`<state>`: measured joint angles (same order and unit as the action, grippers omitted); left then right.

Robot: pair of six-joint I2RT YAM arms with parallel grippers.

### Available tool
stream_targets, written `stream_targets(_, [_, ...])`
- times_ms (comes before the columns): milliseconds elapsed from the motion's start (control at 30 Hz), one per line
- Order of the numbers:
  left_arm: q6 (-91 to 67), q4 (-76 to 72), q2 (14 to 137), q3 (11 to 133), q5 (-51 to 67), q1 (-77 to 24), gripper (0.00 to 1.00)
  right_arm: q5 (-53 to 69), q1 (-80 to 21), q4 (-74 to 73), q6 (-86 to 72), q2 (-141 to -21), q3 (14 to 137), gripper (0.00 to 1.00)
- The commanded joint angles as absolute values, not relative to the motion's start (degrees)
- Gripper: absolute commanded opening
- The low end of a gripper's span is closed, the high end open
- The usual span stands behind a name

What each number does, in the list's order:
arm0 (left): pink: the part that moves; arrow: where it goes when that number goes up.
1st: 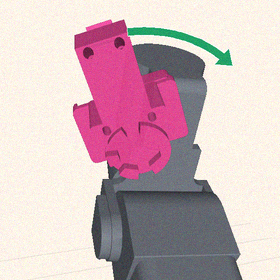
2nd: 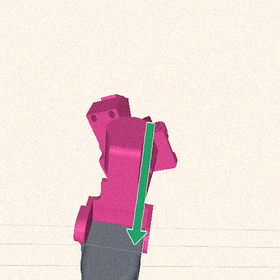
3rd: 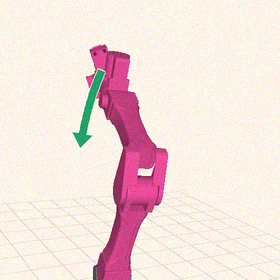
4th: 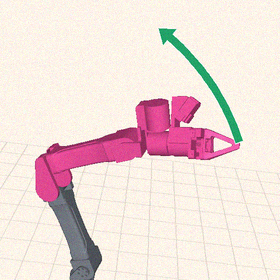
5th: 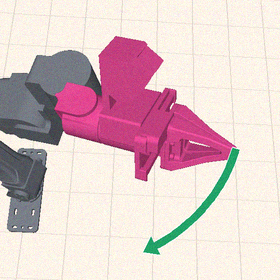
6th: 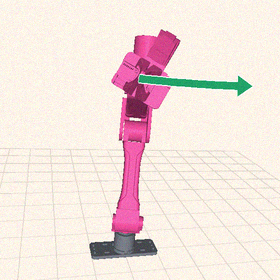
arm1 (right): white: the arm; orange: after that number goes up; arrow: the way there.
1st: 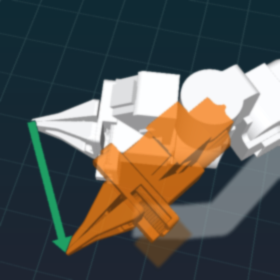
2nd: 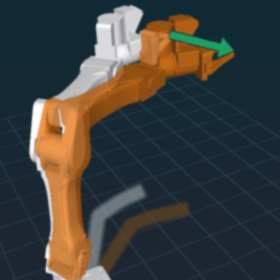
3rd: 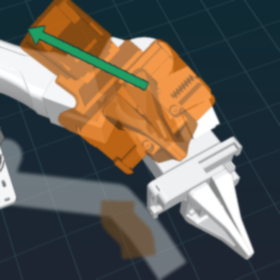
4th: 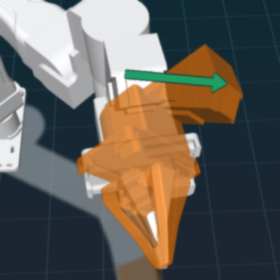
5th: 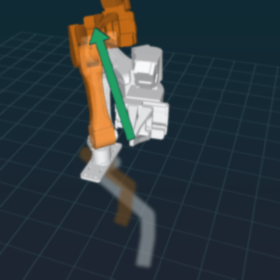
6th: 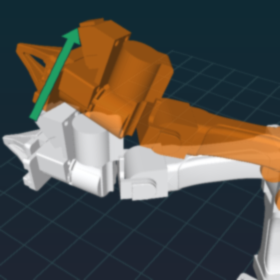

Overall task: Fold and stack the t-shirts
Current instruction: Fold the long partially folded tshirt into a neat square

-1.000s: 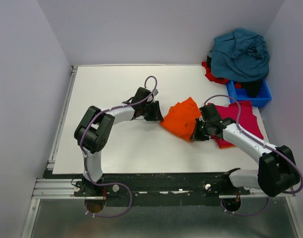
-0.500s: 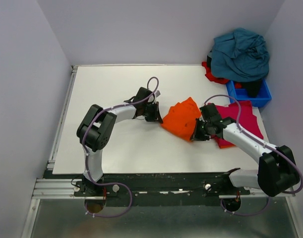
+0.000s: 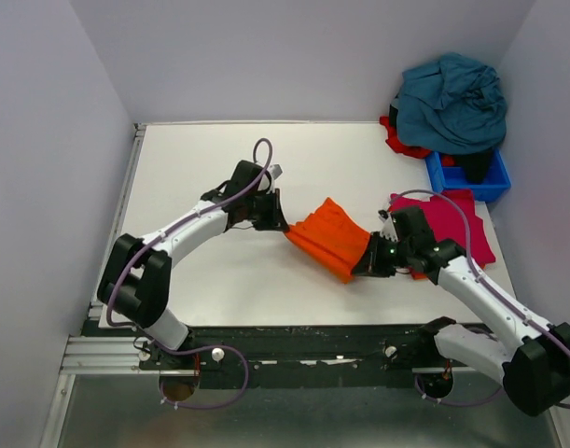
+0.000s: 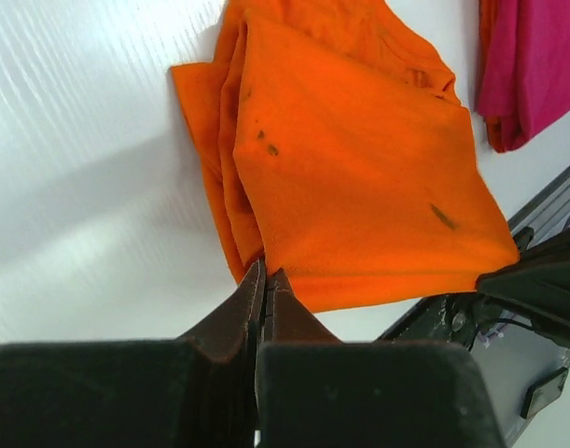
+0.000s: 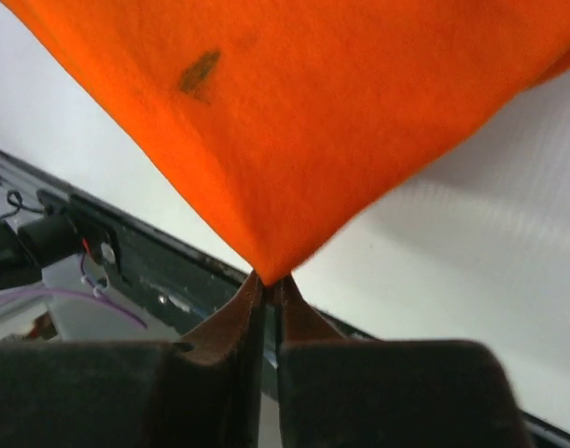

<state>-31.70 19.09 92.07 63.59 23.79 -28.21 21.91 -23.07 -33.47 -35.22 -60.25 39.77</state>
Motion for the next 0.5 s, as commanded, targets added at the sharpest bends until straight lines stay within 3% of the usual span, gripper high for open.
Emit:
stream_targets(0, [-31.29,24.87,90.26,58.28,19.17,-30.22,0.00,25.76,-23.91,-38.75,-35.08,-58.71,33.58,0.25])
stream_targets(33, [-31.46,25.05,90.52,57.23,18.20,-31.37,0.03,24.53,-23.91,-40.33,-34.55,-59.15,33.40,0.35])
stream_targets(67, [-31.81,25.66,90.61,56.17,16.71,-32.77,0.13,22.43,-23.91,-41.82,-34.19,-58.80,33.57,0.47])
stream_targets(133, [-33.04,26.63,88.78,54.06,12.07,-34.80,0.44,19.79,-23.91,-42.45,-35.42,-55.39,34.01,0.74])
stream_targets(167, [-33.83,26.98,87.12,53.01,9.43,-35.15,0.54,16.21,-23.91,-42.80,-36.12,-53.63,34.80,0.79])
stream_targets(267, [-34.02,28.30,82.98,53.61,3.01,-34.72,0.73,7.05,-23.91,-43.68,-37.44,-52.55,37.87,0.78])
stream_targets(467, [-31.38,29.36,85.94,65.11,-3.77,-34.37,0.74,1.49,-23.73,-35.80,-41.83,-61.60,38.68,0.69])
